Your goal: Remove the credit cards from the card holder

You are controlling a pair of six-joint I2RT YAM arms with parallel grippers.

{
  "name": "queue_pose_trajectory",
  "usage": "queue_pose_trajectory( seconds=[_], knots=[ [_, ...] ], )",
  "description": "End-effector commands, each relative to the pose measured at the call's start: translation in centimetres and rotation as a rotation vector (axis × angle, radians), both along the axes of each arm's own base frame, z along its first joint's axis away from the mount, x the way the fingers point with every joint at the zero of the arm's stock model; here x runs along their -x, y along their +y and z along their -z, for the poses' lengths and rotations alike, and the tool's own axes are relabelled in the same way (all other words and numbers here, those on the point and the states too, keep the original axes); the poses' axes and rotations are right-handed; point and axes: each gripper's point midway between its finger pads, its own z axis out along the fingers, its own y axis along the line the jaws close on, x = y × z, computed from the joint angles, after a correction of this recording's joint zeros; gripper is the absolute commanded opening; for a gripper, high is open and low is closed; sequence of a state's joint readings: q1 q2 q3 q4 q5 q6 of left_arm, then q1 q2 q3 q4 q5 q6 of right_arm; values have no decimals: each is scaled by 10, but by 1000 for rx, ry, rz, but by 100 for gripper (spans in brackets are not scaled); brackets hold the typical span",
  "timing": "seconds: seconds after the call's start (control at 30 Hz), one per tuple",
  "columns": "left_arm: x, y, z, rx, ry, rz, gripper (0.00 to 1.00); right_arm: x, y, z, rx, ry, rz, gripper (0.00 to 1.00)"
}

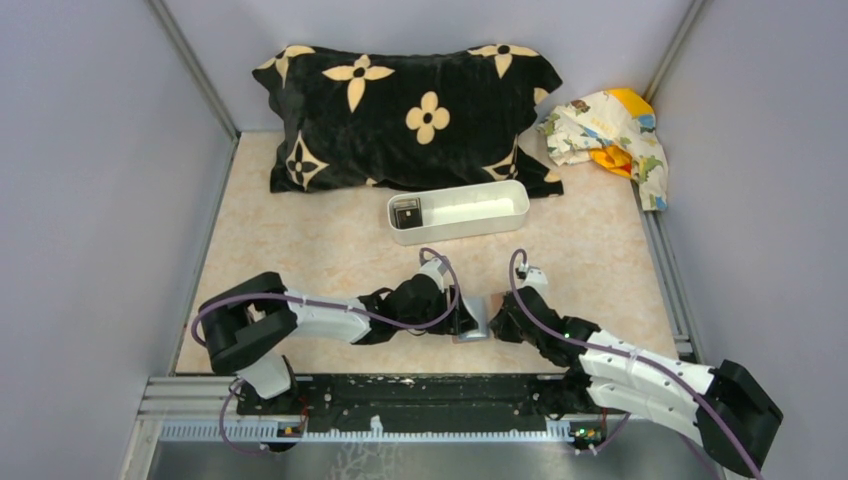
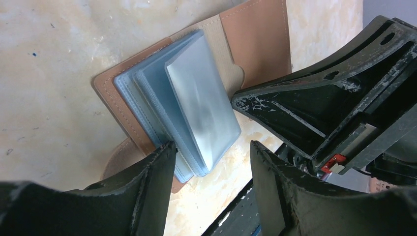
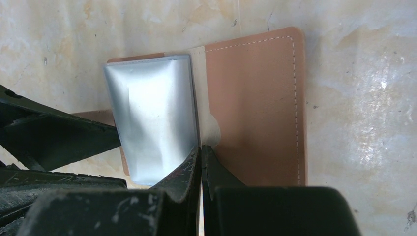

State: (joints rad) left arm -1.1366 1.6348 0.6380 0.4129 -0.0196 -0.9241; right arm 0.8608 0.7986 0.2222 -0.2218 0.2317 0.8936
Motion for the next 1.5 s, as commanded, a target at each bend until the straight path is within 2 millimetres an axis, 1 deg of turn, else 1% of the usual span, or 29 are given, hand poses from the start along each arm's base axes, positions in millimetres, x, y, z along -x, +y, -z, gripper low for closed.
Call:
queue_pose_trajectory(
  seconds=[0.0, 0.2, 0.57, 0.73, 0.93, 1.17, 1.23, 1.37, 1.47],
  knots=[
    [2, -7, 5, 9, 15, 19, 63, -1, 2, 1, -14, 1, 2, 0],
    [1, -21, -3, 52, 7, 52, 63, 0, 6, 1, -34, 5, -11, 0],
    [-5, -49, -23, 113, -33, 111, 63, 3, 8, 4, -52, 19, -13, 0],
    [-2, -60, -30, 161, -27, 140, 63, 6, 9, 7, -65, 29, -14, 0],
    [-1, -72, -43, 217, -32, 173, 62, 8, 8, 10, -72, 34, -8, 0],
    [14, -82, -46, 302, 26, 242, 62, 7, 6, 9, -71, 28, 3, 0],
    [18, -83, -45, 323, 47, 250, 61, 5, 2, 6, -63, 20, 21, 0],
    [20, -81, -44, 330, 57, 253, 61, 1, -13, 2, -46, 6, 102, 0],
    [21, -81, -44, 332, 61, 261, 61, -1, -27, 6, -36, 19, 166, 0]
  ],
)
